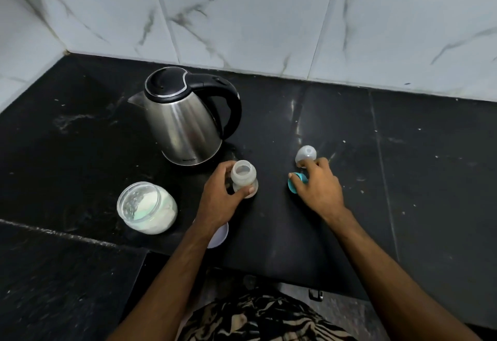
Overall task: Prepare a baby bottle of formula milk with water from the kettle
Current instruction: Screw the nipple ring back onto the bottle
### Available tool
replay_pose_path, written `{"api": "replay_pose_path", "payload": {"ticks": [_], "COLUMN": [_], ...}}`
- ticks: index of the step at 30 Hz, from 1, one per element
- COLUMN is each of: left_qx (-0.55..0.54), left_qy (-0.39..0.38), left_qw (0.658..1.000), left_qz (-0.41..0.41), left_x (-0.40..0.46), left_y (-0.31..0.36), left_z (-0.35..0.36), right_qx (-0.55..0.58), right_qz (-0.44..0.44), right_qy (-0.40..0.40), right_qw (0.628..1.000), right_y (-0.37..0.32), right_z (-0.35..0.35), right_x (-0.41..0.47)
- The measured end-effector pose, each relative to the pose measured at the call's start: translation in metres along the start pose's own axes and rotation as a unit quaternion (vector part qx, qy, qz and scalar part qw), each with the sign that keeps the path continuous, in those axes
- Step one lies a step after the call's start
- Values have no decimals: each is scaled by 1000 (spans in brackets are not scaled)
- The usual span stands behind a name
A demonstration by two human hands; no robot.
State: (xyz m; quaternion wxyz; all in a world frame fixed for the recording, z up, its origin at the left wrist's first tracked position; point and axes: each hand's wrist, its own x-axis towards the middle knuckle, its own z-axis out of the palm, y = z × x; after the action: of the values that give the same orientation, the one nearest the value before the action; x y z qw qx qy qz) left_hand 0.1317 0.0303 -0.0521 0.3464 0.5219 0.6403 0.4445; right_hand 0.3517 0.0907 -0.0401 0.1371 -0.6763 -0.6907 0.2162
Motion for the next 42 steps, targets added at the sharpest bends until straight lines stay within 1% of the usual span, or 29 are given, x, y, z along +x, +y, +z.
{"api": "replay_pose_path", "payload": {"ticks": [5,12,15,17,18,21,25,28,31,35,39,42], "left_qx": [2,16,24,29,33,38,22,13,12,0,-4,-4], "left_qy": [-6,-11,-15,-18,-19,-20,-14,-13,-7,-6,-4,0], "left_qw": [1000,1000,1000,999,999,999,999,999,999,1000,1000,1000], "left_qz": [3,9,12,18,22,31,36,33,33,28,22,14], "left_x": [-5,-9,-9,-9,-9,-10,-12,-14,-14,-15,-14,-14], "left_y": [-3,-6,-6,-6,-5,-4,-5,-6,-8,-11,-14,-15], "left_z": [0,2,2,1,1,-1,0,2,3,5,6,7], "right_qx": [3,58,83,114,111,59,-44,-133,-149,-178,-188,-179], "right_qz": [-17,-74,-81,-93,-118,-209,-266,-310,-360,-398,-412,-410], "right_qy": [-44,-119,-148,-155,-149,-152,-129,-128,-138,-138,-143,-149], "right_qw": [999,988,982,977,975,964,954,933,911,889,880,882], "right_y": [-2,-5,-10,-17,-22,-39,-66,-84,-94,-105,-111,-111], "right_z": [3,-11,-16,-20,-23,-33,-45,-54,-59,-57,-48,-43], "right_x": [-7,-8,-9,-9,-9,-6,-1,6,12,16,17,18]}}
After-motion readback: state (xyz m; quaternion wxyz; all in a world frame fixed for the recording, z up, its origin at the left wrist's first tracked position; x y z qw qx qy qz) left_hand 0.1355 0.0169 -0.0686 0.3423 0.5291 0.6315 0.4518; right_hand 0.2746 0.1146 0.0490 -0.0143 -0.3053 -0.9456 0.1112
